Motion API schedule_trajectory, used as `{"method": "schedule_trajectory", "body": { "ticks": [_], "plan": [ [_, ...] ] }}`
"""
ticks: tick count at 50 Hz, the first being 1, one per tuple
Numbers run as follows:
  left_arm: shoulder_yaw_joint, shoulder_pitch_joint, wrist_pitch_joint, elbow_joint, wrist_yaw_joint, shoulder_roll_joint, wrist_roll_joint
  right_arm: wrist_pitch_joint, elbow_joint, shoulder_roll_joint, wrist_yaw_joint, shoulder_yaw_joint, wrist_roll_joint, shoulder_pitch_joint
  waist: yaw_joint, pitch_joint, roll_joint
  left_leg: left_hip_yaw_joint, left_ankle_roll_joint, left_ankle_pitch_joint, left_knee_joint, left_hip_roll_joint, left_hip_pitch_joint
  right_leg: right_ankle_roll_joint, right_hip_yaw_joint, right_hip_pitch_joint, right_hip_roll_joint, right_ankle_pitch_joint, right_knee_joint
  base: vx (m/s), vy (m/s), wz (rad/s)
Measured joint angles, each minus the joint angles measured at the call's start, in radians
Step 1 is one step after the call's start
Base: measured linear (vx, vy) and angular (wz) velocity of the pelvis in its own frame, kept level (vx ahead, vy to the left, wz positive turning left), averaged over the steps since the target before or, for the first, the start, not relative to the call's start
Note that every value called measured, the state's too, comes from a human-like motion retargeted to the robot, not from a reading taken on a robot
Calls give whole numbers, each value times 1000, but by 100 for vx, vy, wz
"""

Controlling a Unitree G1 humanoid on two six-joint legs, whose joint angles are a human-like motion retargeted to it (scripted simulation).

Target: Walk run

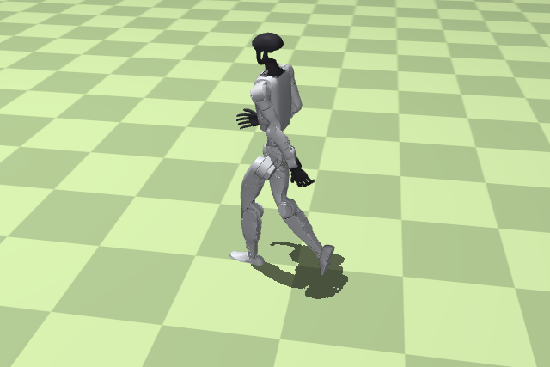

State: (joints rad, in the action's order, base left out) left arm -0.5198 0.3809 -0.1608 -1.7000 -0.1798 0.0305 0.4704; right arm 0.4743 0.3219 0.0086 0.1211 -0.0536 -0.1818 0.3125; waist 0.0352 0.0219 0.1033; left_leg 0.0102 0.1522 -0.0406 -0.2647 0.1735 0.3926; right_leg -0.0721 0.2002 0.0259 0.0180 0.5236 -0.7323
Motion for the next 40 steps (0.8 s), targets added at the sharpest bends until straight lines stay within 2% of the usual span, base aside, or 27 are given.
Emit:
{"method": "schedule_trajectory", "body": {
  "ticks": [1,2,3,5,8,10,12,15,17,18,20,22,23,25,27,28,29,30,31,32,35,38,40],
  "plan": [
    [5,-58,-21,0,8,17,-60,-4,9,-3,7,-2,-1,-9,1,-12,7,72,8,-25,-14,-14,-37,-17,60,-38,-76,0,-132,115,-5,8],
    [11,-119,-37,2,20,36,-118,-7,15,-5,14,-3,0,-17,-1,-17,-7,126,11,-41,-11,-49,-73,-35,110,-75,-107,-7,-207,114,-4,-30],
    [18,-187,-41,10,37,56,-172,-7,17,-3,20,1,5,-19,-10,-7,-61,147,5,-39,27,-123,-111,-54,140,-110,-48,-27,-169,99,-6,-20],
    [20,-315,-51,50,66,86,-244,-2,14,-5,19,20,18,-13,-7,-6,-111,118,3,-54,64,-147,-176,-42,123,-204,39,-109,-147,99,-12,37],
    [14,-484,-104,167,82,111,-302,8,3,-6,11,47,18,-8,67,-19,-124,74,-11,-60,119,-134,-269,49,51,-350,82,-240,-83,104,-17,148],
    [44,-582,-133,245,63,130,-367,14,-11,-16,22,54,12,-7,138,-20,-131,63,-15,-75,150,-131,-325,85,31,-431,50,-335,17,104,-22,169],
    [83,-670,-144,306,12,164,-432,13,-29,-29,39,60,9,-4,200,-9,-126,20,-8,-99,169,-100,-375,111,45,-476,-40,-377,181,91,-20,135],
    [120,-787,-154,367,-59,231,-476,8,-53,-39,42,65,14,-9,285,-5,-105,-30,-10,-146,177,-64,-459,96,90,-512,-166,-408,451,98,-32,110],
    [139,-844,-161,393,-79,274,-466,4,-69,-35,22,67,31,-10,316,-12,-100,-59,-29,-171,177,-67,-521,93,31,-541,-171,-457,609,105,-44,59],
    [146,-866,-165,404,-80,291,-455,3,-78,-33,3,65,45,-10,311,-11,-102,-56,-45,-180,177,-74,-545,129,-12,-553,-164,-481,675,110,-52,-2],
    [165,-887,-181,426,-59,310,-429,11,-93,-31,-40,63,73,-3,294,0,-112,-49,-82,-175,160,-94,-576,155,-13,-580,-177,-493,733,121,-63,-23],
    [179,-880,-205,435,-21,304,-404,25,-96,-23,-73,63,90,2,294,20,-118,-56,-132,-106,118,-107,-585,94,89,-571,-199,-481,634,101,-53,20],
    [184,-869,-217,433,-3,294,-392,27,-93,-16,-79,65,91,3,301,33,-120,-69,-169,-36,90,-116,-586,82,141,-570,-218,-483,592,102,-56,66],
    [191,-830,-231,411,13,267,-364,23,-86,2,-76,69,82,11,324,50,-121,-113,-242,179,4,-130,-585,69,128,-551,-222,-387,546,111,-69,61],
    [188,-759,-227,371,-4,240,-314,7,-75,5,-66,57,57,8,286,60,-106,-90,-321,417,-156,-118,-541,21,-1,-535,-182,-447,468,113,-73,-44],
    [192,-721,-220,346,-13,223,-284,-3,-70,3,-63,51,48,0,280,46,-103,-84,-342,485,-287,-124,-499,0,-52,-509,-145,-491,448,113,-67,-52],
    [189,-680,-211,316,-19,210,-247,-9,-65,-3,-61,42,47,-12,274,31,-108,-78,-346,530,-430,-141,-448,-11,-15,-466,-133,-512,447,119,-68,-54],
    [183,-639,-201,283,-24,199,-208,-15,-61,-10,-59,32,51,-26,267,15,-116,-73,-342,564,-579,-164,-394,-15,66,-412,-132,-523,456,105,-62,-50],
    [178,-597,-191,250,-26,190,-168,-17,-58,-19,-60,26,57,-49,274,21,-86,-42,-309,537,-602,-143,-356,-12,50,-384,-149,-525,479,87,-53,-47],
    [173,-552,-181,219,-21,179,-126,-18,-55,-28,-60,21,63,-71,274,27,-61,-12,-280,499,-626,-127,-317,-10,33,-356,-154,-530,498,72,-44,-63],
    [158,-392,-142,129,56,133,-13,-14,-55,-44,-47,12,74,-127,235,24,-36,53,-221,347,-668,-115,-189,-18,-26,-272,-97,-541,550,90,-44,-120],
    [164,-243,-106,28,85,85,15,7,-82,-66,-20,-1,62,-157,166,6,-6,62,-181,214,-558,-51,-70,-37,-85,-190,-52,-532,611,98,-36,-174],
    [163,-146,-59,0,50,51,47,18,-105,-81,-4,-8,42,-175,115,-10,-2,100,-139,161,-404,-60,-11,-58,-112,-142,-7,-542,634,108,-30,-173]
  ]
}}
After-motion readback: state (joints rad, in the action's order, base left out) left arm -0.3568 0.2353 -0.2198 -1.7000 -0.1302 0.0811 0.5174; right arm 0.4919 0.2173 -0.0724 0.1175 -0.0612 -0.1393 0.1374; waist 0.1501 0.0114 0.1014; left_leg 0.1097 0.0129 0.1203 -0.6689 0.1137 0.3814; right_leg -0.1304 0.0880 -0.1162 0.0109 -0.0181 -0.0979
